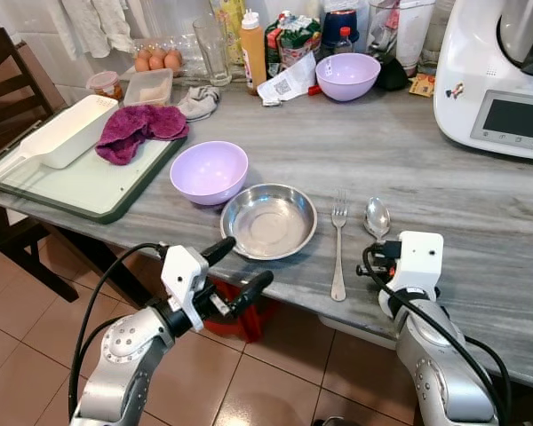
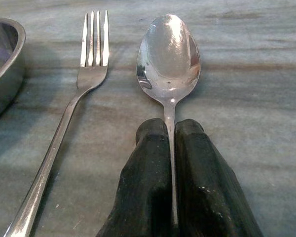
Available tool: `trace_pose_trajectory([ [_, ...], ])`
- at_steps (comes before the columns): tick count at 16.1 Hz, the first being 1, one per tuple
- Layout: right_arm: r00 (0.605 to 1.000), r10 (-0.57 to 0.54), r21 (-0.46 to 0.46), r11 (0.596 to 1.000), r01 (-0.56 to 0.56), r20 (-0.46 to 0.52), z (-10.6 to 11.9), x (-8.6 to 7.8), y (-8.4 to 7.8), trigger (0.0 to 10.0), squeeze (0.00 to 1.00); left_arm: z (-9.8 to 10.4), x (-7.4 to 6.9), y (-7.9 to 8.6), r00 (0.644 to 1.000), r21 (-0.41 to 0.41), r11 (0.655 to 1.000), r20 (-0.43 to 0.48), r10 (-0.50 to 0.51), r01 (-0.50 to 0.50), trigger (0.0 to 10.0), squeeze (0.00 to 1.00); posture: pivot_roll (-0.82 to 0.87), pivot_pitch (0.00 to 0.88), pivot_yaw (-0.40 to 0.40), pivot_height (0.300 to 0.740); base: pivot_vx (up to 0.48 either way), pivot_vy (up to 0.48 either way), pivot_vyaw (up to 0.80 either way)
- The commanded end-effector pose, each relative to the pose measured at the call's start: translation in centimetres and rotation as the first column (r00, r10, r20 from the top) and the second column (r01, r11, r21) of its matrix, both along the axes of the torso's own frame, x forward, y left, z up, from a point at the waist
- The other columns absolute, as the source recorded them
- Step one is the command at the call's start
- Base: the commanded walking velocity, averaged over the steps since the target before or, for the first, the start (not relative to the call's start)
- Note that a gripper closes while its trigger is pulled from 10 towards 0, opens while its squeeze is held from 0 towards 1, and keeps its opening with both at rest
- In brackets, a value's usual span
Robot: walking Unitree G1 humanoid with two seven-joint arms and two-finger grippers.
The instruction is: Setting the table
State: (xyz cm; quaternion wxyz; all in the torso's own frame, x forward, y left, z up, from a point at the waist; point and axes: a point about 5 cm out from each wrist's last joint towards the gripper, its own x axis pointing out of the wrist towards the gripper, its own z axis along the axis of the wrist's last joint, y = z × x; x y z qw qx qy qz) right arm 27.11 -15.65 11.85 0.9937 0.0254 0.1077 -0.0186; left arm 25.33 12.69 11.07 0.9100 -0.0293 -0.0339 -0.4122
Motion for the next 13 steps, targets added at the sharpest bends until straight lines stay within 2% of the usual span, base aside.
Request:
trace_pose_trajectory([
  [1,1.000,-0.003,0.000,1.000,0.003,-0.013,-0.1,0.2,0.1,10.0,0.00,-0.1,-0.3,0.2,1.000,0.012,1.000,-0.012,-0.024,0.024,10.0,0.00,-0.22,0.130,0.111,0.740,0.000,0.000,0.00],
  [13,1.000,0.011,0.008,1.000,-0.011,0.007,0.2,1.3,0.6,10.0,0.00,-0.4,-0.5,0.2,0.998,0.032,0.998,-0.022,-0.052,0.053,10.0,0.00,-0.22,0.130,0.115,0.740,0.000,0.000,0.00],
])
